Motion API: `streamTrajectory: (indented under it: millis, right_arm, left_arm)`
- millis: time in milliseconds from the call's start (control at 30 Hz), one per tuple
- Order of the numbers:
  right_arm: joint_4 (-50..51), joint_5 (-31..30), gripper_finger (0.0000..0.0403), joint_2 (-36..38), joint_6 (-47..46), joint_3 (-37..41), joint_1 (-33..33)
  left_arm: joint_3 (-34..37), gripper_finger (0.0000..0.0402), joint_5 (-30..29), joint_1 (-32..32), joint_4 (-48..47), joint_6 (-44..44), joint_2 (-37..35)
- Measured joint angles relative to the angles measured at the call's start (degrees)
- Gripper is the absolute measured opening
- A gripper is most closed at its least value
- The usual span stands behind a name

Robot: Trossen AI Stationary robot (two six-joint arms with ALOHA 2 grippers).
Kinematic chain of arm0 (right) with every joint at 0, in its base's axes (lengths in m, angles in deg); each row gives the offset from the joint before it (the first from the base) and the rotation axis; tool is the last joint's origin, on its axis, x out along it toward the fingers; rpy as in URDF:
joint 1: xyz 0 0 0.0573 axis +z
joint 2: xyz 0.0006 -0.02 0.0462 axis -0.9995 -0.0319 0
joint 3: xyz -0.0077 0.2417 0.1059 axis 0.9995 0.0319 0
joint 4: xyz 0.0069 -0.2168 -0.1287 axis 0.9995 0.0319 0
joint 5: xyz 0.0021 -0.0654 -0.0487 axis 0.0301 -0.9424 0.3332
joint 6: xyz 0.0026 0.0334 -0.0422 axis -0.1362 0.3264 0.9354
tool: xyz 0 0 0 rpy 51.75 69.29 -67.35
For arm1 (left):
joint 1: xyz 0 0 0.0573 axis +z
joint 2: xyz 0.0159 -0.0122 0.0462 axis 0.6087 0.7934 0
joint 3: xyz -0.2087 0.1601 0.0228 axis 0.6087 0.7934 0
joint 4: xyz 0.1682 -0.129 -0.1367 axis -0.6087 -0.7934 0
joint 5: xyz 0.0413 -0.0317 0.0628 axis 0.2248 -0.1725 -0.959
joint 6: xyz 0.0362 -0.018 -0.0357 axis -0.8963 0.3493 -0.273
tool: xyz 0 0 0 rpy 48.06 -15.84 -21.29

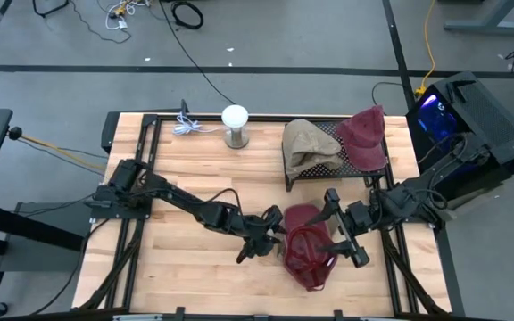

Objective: Pick & Place hat
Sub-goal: Stack the red hat on the red hat on the black shelf

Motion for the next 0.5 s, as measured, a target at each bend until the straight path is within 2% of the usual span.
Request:
streamTrajectory:
  millis: [133, 333, 500]
  right_arm:
    - [-0.49, -0.48, 0.0288, -1.42, 0.32, 0.01, 0.0]
    - [-3.65, -0.48, 0.0288, -5.22, 0.53, 0.03, -0.24]
    - [-6.95, -0.48, 0.0288, -8.0, 0.56, 0.03, -0.24]
  left_arm:
    - [0.03, 0.0195, -0.03, 0.47, -1.25, -0.96, 0.85]
    - [0.04, 0.0195, 0.17, 1.29, -0.18, -7.32, 2.05]
    - [0.06, 0.0195, 4.64, 2.12, -0.41, -6.5, 3.41]
